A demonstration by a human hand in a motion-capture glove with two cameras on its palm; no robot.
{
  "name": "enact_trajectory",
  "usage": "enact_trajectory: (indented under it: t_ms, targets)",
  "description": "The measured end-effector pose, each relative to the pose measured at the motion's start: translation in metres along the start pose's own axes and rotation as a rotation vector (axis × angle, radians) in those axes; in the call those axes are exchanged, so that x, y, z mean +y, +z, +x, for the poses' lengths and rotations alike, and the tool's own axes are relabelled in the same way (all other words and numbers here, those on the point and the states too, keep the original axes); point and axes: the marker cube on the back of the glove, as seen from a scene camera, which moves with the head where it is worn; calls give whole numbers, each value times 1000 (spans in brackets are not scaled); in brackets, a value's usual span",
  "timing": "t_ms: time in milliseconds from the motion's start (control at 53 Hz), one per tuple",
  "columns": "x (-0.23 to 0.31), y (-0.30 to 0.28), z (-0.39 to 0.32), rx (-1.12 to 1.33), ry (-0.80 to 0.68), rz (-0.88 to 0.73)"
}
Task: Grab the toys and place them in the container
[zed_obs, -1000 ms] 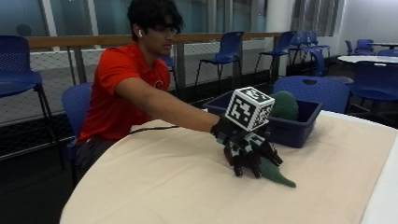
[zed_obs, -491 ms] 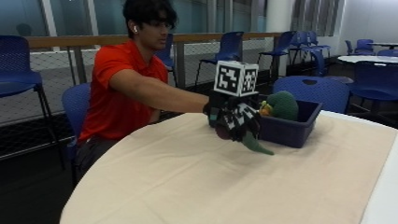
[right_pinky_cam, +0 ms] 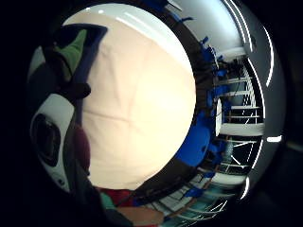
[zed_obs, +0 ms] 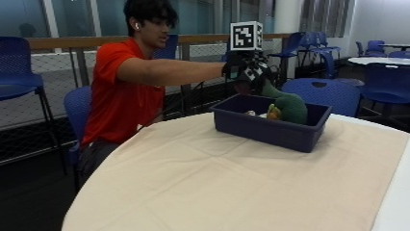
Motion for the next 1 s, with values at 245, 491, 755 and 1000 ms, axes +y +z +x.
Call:
enact_trajectory:
  t_ms: [245, 491, 755, 1000]
  targets:
    - [10, -1, -54, -74, -207, -108]
    - [25, 18, -23, -61, -225, -140]
    - [58, 32, 31, -182, 17, -193]
    - [91, 61, 84, -182, 86, -179]
